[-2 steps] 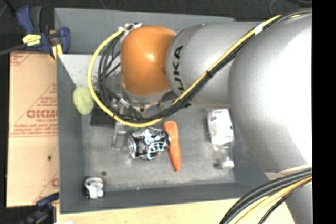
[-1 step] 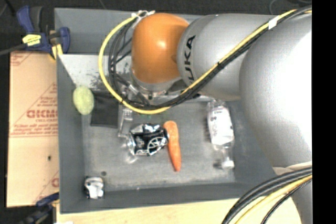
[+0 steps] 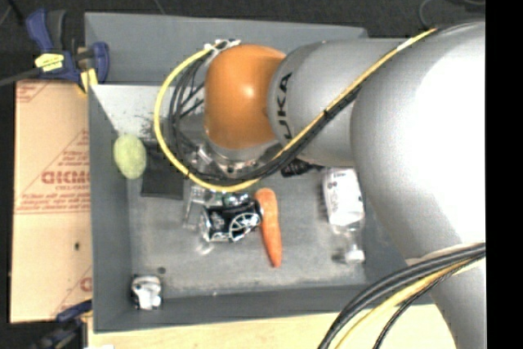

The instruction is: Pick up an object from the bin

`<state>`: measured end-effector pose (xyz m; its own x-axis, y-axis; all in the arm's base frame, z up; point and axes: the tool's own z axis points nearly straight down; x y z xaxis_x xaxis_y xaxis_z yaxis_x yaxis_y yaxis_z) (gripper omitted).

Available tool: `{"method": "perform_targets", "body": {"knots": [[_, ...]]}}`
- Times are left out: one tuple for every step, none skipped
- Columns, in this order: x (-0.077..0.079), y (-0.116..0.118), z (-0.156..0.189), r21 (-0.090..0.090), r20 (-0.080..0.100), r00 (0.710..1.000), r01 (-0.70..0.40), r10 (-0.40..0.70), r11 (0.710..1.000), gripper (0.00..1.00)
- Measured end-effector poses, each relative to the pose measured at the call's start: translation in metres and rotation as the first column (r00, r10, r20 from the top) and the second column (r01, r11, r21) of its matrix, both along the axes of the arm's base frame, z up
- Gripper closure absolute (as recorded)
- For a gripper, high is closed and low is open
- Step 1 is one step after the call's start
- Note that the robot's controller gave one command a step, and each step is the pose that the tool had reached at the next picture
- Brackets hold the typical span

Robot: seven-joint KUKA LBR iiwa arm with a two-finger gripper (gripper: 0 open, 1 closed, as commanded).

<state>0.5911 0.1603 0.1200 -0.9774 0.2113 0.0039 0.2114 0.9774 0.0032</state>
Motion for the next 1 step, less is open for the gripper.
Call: {"method": "perform_targets", "body": {"knots": [[0.0036, -0.0361, 0.008, 0.0, 0.005, 1.0, -0.012, 0.012, 1.0, 0.0]]}}
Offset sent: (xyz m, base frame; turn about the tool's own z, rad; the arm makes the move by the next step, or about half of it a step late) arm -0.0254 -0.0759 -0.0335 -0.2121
